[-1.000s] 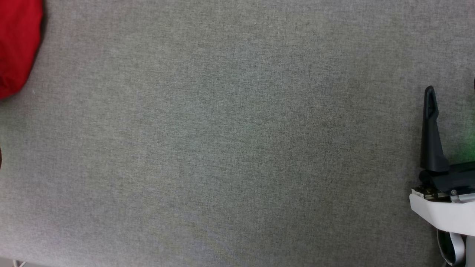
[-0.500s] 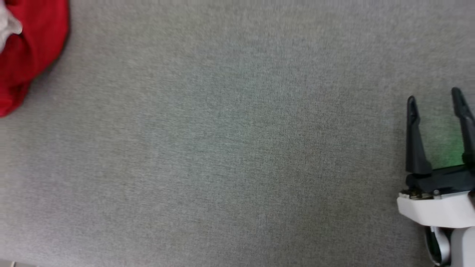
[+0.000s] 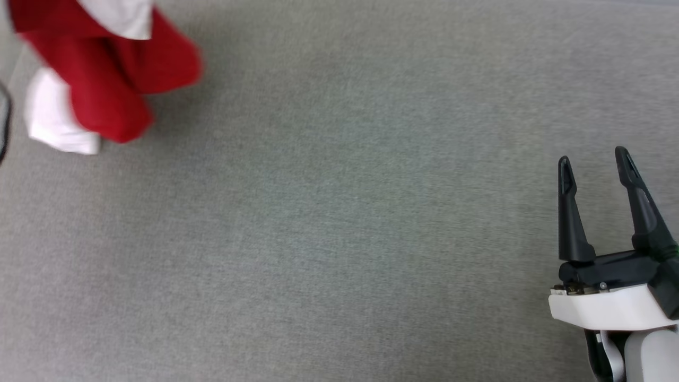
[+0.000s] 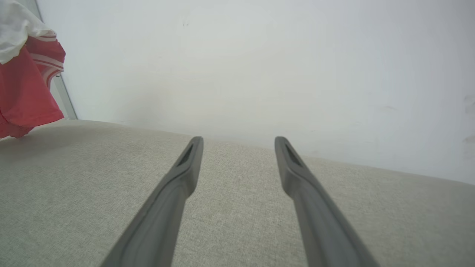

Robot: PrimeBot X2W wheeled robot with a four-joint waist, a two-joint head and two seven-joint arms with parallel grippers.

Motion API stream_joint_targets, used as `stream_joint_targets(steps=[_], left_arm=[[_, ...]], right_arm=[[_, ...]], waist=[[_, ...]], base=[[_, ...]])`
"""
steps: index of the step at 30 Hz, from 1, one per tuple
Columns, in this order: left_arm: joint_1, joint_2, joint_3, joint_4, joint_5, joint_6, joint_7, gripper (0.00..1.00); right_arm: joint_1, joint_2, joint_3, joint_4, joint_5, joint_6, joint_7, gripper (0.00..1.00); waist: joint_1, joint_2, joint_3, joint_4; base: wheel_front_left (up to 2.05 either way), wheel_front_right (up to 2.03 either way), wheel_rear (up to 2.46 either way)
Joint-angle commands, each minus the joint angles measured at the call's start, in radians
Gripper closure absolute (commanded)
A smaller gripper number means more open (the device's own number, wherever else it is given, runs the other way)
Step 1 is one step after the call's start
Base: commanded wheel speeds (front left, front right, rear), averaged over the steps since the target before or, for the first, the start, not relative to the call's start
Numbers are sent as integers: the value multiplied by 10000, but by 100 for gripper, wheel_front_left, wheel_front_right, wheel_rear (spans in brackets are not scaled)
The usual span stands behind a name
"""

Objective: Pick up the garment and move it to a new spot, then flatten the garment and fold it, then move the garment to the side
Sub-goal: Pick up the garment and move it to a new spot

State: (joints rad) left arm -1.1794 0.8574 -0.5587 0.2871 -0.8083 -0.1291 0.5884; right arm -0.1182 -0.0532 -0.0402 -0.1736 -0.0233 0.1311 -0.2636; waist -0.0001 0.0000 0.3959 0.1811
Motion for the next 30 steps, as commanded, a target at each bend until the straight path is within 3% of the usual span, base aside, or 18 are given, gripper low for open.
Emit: stream_joint_targets(steps=[1,17,30], left_arm=[[-252,-144,-158,-156,66,5,38,100],[-1899,-2542,-3053,-1408,-216,5,153,100],[-401,-3375,-4966,-350,-226,4,-724,100]], right_arm=[[133,38,10,55,185,-7,-17,0],[609,44,-185,366,1135,-5,-17,0],[303,44,-70,425,1255,-5,-17,0]], waist=[[1,0,-302,-254],[1,0,-1539,-2260],[1,0,-743,-3126]], base=[[0,0,0],[0,0,0],[0,0,0]])
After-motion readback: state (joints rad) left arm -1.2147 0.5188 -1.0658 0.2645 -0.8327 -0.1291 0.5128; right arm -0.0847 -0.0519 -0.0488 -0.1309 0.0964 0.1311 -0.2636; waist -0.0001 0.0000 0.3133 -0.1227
